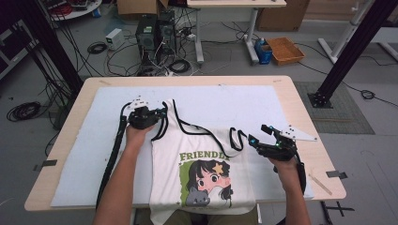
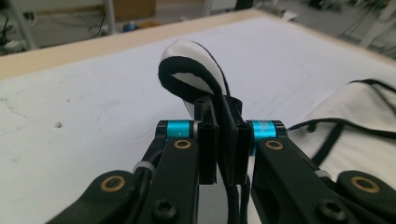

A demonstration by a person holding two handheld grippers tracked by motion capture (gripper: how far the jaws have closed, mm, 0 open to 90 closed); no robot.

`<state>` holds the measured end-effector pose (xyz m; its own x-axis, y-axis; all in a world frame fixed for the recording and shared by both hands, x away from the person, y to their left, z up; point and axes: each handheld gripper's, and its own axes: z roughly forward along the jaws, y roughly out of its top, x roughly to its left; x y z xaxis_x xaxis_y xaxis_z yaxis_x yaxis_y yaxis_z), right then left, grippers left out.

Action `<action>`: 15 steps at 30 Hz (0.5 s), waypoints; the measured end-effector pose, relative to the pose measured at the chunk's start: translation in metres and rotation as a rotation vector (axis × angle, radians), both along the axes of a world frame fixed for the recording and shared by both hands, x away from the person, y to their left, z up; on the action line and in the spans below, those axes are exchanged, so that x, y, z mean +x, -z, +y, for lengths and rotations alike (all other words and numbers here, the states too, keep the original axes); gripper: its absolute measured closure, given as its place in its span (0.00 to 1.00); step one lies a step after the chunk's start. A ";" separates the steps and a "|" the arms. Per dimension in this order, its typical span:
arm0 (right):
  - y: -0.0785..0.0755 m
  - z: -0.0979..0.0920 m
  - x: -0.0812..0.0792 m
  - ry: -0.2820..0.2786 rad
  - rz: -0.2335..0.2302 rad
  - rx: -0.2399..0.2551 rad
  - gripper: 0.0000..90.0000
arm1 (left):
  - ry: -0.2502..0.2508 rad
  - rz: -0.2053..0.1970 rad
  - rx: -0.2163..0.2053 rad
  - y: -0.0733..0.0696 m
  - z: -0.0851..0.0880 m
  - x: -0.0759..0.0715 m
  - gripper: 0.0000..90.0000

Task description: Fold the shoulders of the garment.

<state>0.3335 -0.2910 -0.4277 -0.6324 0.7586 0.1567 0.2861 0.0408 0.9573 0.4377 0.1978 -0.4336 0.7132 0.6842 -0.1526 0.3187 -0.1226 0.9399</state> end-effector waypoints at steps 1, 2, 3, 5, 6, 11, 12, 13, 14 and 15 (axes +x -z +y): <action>0.000 0.000 0.000 0.000 0.002 0.000 0.25 | 0.022 -0.012 -0.005 0.000 0.002 -0.003 0.95; 0.000 0.001 -0.001 -0.001 0.002 0.001 0.25 | 0.046 -0.020 -0.008 -0.001 0.003 -0.007 0.95; 0.000 0.001 -0.001 -0.001 -0.001 -0.001 0.25 | 0.073 -0.032 -0.012 -0.002 0.003 -0.010 0.95; 0.000 0.002 -0.001 -0.003 0.001 -0.002 0.25 | 0.128 -0.055 -0.005 -0.003 0.002 -0.017 0.95; 0.000 0.003 -0.002 -0.004 0.002 -0.002 0.25 | 0.155 -0.071 0.007 -0.005 0.001 -0.021 0.94; -0.001 0.005 -0.003 -0.006 0.004 -0.008 0.25 | 0.262 -0.112 0.045 -0.006 -0.004 -0.041 0.94; -0.001 0.006 -0.003 -0.006 0.003 -0.008 0.25 | 0.279 -0.109 0.058 -0.005 -0.005 -0.044 0.94; -0.001 0.006 -0.003 -0.005 0.002 -0.011 0.25 | 0.286 -0.109 0.071 -0.004 -0.005 -0.047 0.94; -0.001 0.007 -0.003 -0.008 0.002 -0.012 0.25 | 0.289 -0.104 0.074 -0.002 -0.005 -0.049 0.94; 0.000 0.007 -0.003 -0.009 0.003 -0.014 0.25 | 0.294 -0.101 0.082 -0.001 -0.004 -0.051 0.94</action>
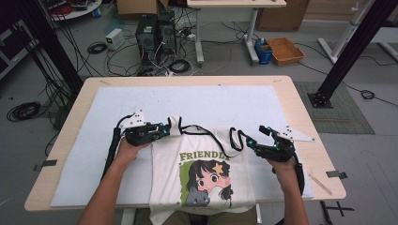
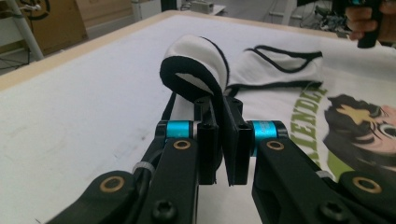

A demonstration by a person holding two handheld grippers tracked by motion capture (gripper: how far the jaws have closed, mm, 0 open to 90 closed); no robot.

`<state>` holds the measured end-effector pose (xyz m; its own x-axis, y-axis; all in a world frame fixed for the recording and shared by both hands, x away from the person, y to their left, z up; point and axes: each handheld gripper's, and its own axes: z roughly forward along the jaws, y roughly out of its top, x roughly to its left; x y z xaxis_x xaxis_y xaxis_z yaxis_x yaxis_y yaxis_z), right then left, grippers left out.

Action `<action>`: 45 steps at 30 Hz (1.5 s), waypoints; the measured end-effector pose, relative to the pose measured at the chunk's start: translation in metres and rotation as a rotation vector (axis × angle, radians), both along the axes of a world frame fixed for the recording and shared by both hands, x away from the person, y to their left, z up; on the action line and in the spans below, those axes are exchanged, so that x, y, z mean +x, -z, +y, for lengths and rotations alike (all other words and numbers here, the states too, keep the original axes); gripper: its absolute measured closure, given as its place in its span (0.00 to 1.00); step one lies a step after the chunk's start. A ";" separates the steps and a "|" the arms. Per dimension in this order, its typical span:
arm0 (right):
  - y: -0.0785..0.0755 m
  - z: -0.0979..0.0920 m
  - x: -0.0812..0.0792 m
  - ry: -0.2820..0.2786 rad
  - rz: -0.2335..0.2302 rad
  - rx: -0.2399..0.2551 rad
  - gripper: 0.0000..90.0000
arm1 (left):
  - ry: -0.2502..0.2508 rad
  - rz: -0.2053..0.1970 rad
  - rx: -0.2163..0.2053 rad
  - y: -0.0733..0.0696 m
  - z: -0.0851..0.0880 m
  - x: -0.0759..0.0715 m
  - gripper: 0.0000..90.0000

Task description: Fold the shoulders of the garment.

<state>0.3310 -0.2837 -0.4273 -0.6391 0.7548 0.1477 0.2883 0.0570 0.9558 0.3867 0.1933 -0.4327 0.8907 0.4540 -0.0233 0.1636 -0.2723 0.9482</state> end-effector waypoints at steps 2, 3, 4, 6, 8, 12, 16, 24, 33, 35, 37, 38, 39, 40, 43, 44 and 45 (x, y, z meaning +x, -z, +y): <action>0.000 0.001 0.000 -0.002 0.003 -0.002 0.25 | 0.009 0.016 -0.007 0.004 0.001 -0.004 0.94; 0.000 0.002 0.000 -0.005 0.003 -0.004 0.25 | 0.023 0.030 -0.009 0.006 0.001 -0.006 0.93; 0.000 0.002 0.000 -0.005 0.006 -0.005 0.25 | 0.052 0.053 -0.007 0.008 0.000 -0.007 0.92; 0.001 0.002 0.001 -0.003 0.006 -0.007 0.25 | 0.055 0.094 -0.004 0.011 -0.001 -0.010 0.78; 0.001 0.001 0.001 -0.001 0.009 -0.006 0.25 | 0.014 0.114 -0.037 0.012 0.001 -0.014 0.59; 0.002 0.002 0.003 0.000 0.012 -0.015 0.25 | -0.077 0.128 -0.136 0.011 0.013 -0.018 0.49; 0.004 0.010 0.003 -0.026 0.032 -0.058 0.29 | -0.146 0.115 -0.156 0.012 0.022 -0.028 0.46; 0.003 0.054 -0.004 -0.291 0.068 -0.277 0.58 | -0.164 0.097 -0.209 0.015 0.026 -0.042 0.40; 0.018 0.081 -0.003 -0.279 0.059 -0.582 0.98 | -0.029 0.146 -0.079 0.015 0.000 -0.053 0.40; 0.015 0.077 -0.002 -0.277 0.058 -0.496 0.98 | -0.005 0.145 -0.041 0.014 -0.009 -0.057 0.39; 0.012 0.073 -0.001 -0.260 0.053 -0.430 0.98 | 0.021 0.133 0.000 0.013 -0.017 -0.060 0.40; 0.011 0.072 0.000 -0.253 0.056 -0.408 0.98 | 0.035 0.124 0.027 0.013 -0.022 -0.062 0.39; 0.011 0.071 0.000 -0.247 0.054 -0.399 0.98 | 0.046 0.113 0.063 0.014 -0.028 -0.063 0.39; 0.011 0.071 0.000 -0.243 0.058 -0.397 0.98 | 0.054 0.106 0.104 0.015 -0.034 -0.064 0.39; 0.013 0.073 0.001 -0.246 0.066 -0.404 0.98 | 0.061 0.089 0.224 0.016 -0.046 -0.065 0.39; 0.013 0.074 0.001 -0.245 0.068 -0.406 0.98 | 0.042 0.090 0.251 0.016 -0.049 -0.065 0.41; 0.014 0.074 0.001 -0.247 0.071 -0.407 0.98 | 0.025 0.103 0.280 0.017 -0.053 -0.064 0.43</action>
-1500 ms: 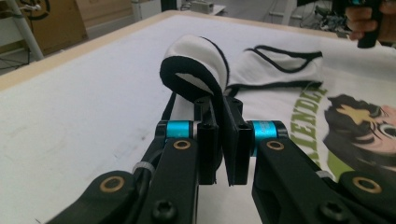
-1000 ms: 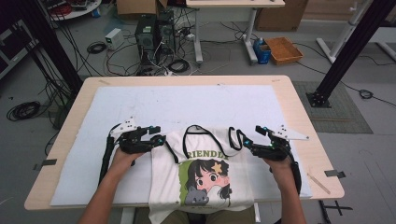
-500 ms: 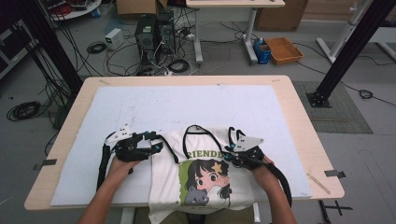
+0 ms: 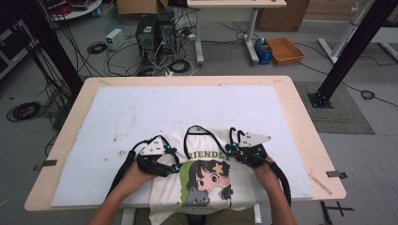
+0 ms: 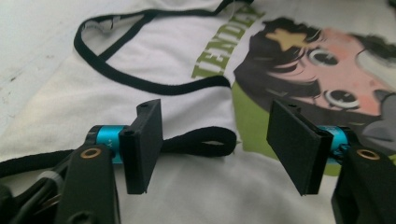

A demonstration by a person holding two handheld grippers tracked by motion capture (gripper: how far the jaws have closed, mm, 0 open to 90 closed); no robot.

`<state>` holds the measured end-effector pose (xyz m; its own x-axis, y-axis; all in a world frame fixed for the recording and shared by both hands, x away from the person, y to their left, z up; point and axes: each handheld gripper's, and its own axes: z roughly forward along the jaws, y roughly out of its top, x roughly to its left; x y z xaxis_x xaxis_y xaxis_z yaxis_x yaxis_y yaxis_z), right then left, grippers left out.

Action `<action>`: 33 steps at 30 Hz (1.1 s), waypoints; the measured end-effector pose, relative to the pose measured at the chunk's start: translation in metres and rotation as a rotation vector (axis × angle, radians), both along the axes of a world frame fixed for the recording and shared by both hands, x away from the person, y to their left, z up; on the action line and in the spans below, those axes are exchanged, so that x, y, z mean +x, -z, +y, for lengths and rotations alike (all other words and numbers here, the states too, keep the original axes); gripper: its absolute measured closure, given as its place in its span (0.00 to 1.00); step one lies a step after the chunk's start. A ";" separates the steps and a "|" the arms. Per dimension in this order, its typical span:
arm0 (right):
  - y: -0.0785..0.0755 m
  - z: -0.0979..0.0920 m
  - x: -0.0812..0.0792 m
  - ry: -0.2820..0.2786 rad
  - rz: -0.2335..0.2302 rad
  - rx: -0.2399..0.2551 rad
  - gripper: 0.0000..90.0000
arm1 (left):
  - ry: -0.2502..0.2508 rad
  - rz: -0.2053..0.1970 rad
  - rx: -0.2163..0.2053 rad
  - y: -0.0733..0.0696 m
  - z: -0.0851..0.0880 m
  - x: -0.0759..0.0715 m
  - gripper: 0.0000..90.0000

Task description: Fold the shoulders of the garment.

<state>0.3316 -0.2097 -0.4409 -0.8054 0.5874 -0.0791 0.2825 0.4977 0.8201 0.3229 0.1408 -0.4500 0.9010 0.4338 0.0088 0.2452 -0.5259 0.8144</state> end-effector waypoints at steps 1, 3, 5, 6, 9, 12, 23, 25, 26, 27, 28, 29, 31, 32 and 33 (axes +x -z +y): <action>0.000 0.000 0.000 -0.002 0.000 0.000 0.98 | -0.007 0.007 0.039 0.001 -0.004 0.001 0.46; 0.001 0.000 0.001 -0.002 0.006 0.002 0.97 | -0.034 -0.019 0.050 0.001 -0.006 0.000 0.58; 0.000 0.000 0.001 -0.001 0.011 0.012 0.97 | -0.055 -0.004 0.026 0.000 -0.001 0.002 0.72; 0.000 -0.001 0.001 -0.002 0.010 0.024 0.98 | -0.057 0.003 0.007 0.000 0.002 0.003 0.85; -0.003 -0.002 0.001 0.019 0.025 0.083 0.98 | -0.053 0.007 -0.024 -0.002 0.010 0.004 0.94; -0.007 -0.002 0.000 0.017 0.023 0.154 0.98 | -0.064 0.021 -0.061 -0.006 0.025 0.007 0.94; -0.013 0.008 -0.015 -0.109 0.096 0.138 0.98 | 0.074 0.116 -0.239 -0.014 0.055 0.005 0.90; -0.009 -0.001 -0.016 -0.123 0.139 0.124 0.98 | 0.099 0.136 -0.224 -0.012 0.051 0.004 0.85; -0.007 -0.005 -0.017 -0.146 0.165 0.128 0.98 | 0.095 0.151 -0.224 -0.012 0.051 0.004 0.80; -0.006 -0.008 -0.019 -0.162 0.204 0.127 0.93 | 0.074 0.153 -0.225 -0.012 0.052 0.005 0.75; -0.005 -0.011 -0.019 -0.186 0.237 0.135 0.82 | 0.039 0.155 -0.240 -0.013 0.055 0.006 0.67; -0.005 -0.014 -0.018 -0.190 0.261 0.155 0.73 | -0.001 0.157 -0.263 -0.014 0.059 0.008 0.57; -0.009 -0.020 -0.016 -0.144 0.228 0.214 0.66 | -0.070 0.141 -0.326 -0.016 0.066 0.010 0.51; -0.011 -0.022 -0.015 -0.107 0.203 0.243 0.62 | -0.095 0.131 -0.336 -0.017 0.069 0.011 0.48; -0.013 -0.022 -0.014 -0.051 0.175 0.256 0.63 | -0.114 0.128 -0.348 -0.017 0.071 0.011 0.48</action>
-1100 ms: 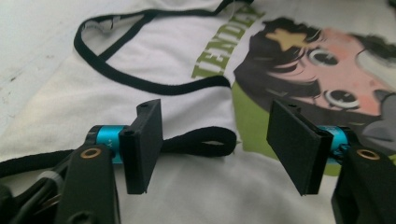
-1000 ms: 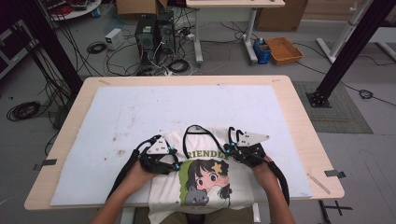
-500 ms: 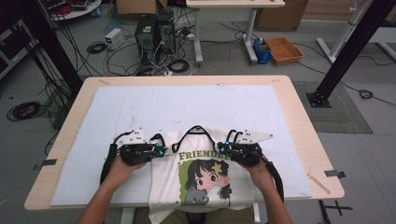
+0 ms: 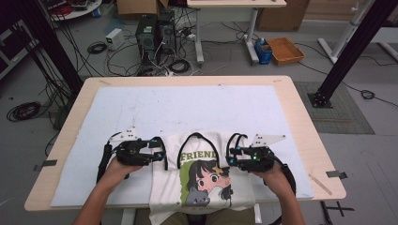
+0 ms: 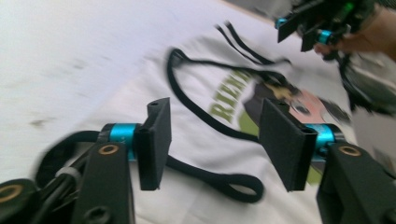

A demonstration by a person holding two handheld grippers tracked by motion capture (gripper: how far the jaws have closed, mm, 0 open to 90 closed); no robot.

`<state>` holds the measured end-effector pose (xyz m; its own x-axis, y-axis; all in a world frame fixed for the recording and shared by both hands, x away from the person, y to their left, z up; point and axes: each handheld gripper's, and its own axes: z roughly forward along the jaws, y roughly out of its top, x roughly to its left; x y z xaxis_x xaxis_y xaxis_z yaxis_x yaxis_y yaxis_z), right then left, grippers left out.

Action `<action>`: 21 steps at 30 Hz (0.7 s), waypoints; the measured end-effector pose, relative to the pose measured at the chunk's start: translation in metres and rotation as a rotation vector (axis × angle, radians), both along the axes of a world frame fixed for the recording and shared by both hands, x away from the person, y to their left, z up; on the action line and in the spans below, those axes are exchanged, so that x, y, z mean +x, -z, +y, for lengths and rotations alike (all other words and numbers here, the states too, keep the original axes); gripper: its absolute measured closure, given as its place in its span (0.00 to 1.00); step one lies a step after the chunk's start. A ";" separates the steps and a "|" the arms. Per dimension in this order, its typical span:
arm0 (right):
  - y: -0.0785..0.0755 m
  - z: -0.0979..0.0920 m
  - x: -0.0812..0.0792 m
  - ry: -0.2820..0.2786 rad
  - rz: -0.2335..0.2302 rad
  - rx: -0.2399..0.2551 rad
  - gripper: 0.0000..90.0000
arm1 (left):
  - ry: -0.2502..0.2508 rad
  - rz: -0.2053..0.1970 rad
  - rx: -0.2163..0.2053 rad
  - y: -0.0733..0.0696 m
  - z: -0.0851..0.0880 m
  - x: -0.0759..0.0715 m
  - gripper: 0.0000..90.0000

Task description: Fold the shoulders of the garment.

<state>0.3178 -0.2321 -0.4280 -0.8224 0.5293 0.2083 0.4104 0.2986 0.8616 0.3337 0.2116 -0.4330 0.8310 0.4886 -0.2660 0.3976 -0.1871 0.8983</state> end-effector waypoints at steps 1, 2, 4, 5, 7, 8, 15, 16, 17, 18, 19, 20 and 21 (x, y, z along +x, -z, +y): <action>0.000 0.002 0.002 0.065 -0.026 -0.020 0.64 | -0.018 -0.006 -0.012 0.000 0.001 0.000 0.48; 0.001 0.006 0.004 0.131 -0.051 -0.068 0.67 | -0.033 -0.014 -0.013 0.001 0.001 0.000 0.48; 0.007 0.019 0.012 0.216 -0.081 -0.190 0.71 | -0.048 -0.023 -0.015 0.002 0.002 0.001 0.48; 0.011 0.027 0.016 0.236 -0.101 -0.260 0.73 | -0.056 -0.029 -0.018 0.003 0.003 0.001 0.48; 0.020 0.039 0.024 0.251 -0.106 -0.358 0.73 | -0.074 -0.042 -0.024 0.004 0.004 0.001 0.48; 0.024 0.042 0.027 0.246 -0.100 -0.374 0.75 | -0.082 -0.048 -0.031 0.004 0.005 0.000 0.48; 0.015 0.033 0.021 0.239 -0.134 -0.412 0.98 | -0.132 -0.047 -0.060 0.007 0.014 0.000 0.46; 0.013 0.029 0.019 0.230 -0.119 -0.376 0.98 | -0.136 -0.049 -0.057 0.007 0.015 0.000 0.46; 0.010 0.025 0.017 0.221 -0.112 -0.364 0.98 | -0.142 -0.047 -0.060 0.007 0.015 0.000 0.46; 0.008 0.021 0.014 0.232 -0.117 -0.382 0.98 | -0.145 -0.048 -0.061 0.007 0.015 0.000 0.46; 0.006 0.018 0.012 0.233 -0.112 -0.402 0.98 | -0.149 -0.047 -0.062 0.007 0.016 0.001 0.46; 0.007 0.015 0.011 0.233 -0.101 -0.412 0.98 | -0.153 -0.042 -0.068 0.007 0.016 0.001 0.46; 0.009 0.013 0.011 0.230 -0.071 -0.425 0.97 | -0.153 -0.045 -0.065 0.008 0.016 0.002 0.46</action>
<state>0.3287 -0.2195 -0.4370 -0.6784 0.7253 -0.1176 0.4521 0.5382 0.7113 0.3356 0.2275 -0.4407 0.7597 0.5936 -0.2655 0.3764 -0.0684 0.9239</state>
